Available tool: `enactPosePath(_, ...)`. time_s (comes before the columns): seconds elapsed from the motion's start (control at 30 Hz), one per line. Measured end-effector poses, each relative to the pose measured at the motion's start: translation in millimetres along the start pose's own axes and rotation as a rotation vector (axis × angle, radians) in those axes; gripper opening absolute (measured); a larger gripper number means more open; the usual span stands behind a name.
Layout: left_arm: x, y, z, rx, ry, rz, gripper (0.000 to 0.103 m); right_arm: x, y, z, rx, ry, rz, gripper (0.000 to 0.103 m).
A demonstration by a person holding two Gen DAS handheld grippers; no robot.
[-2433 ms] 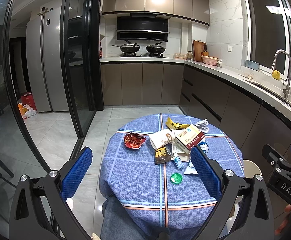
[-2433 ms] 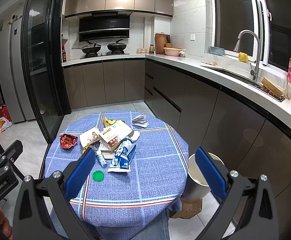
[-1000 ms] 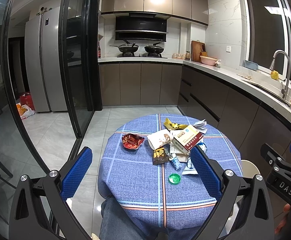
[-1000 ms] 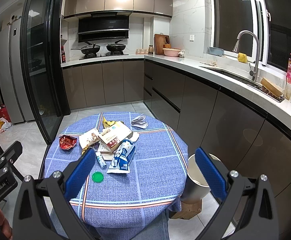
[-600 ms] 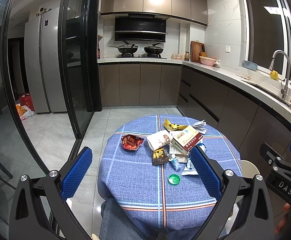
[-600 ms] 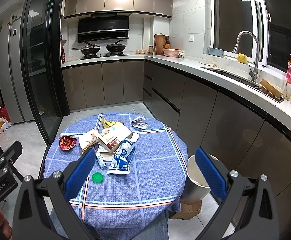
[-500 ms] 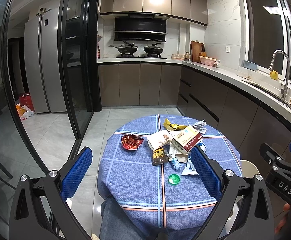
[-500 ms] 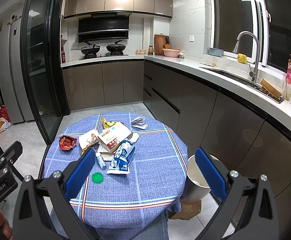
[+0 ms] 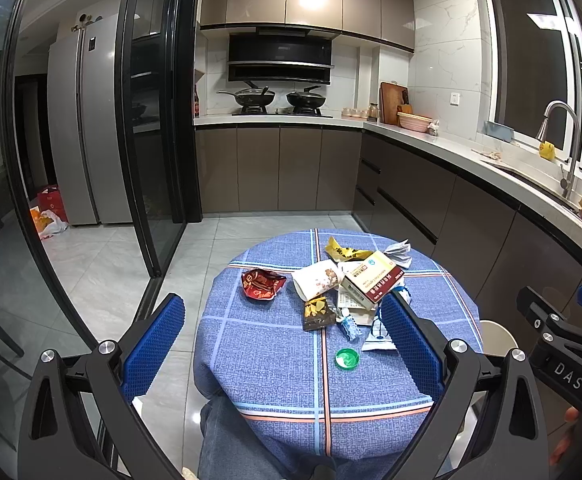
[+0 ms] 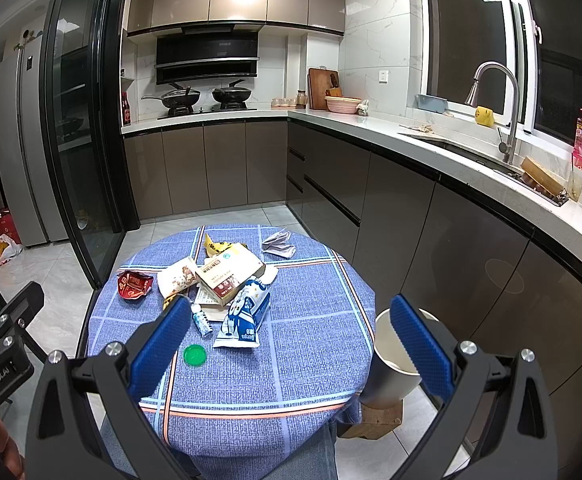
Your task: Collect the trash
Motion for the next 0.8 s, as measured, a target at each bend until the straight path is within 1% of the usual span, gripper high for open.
enactPosePath(0.3,1,-1,2,-0.001,0.008,-0.007,0.095,-2,-1,-1,0.000,0.001,0.000,0.100)
enactPosePath(0.6,9,7,3,-0.007,0.019,-0.013,0.095,-1,-3,-1,-0.004,0.004,-0.004,0.100)
enactPosePath(0.63,10,7,3,-0.008,0.021,-0.014,0.095,0,-4,5,-0.002,0.008,-0.005,0.100)
enactPosePath(0.8,17,9,4,-0.009,0.031,-0.017,0.095,9,0,7,-0.006,0.023,-0.009,0.100)
Point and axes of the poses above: each gripper's, at about its wrist camera, not at the fingertips, and x roughly the way its jaws point, y to its left, z to its top, the point moved 6 cm from there along x, roughly the way its jaws point, and after that the axes turned 9 degrees about y, right-handed, at the moved point
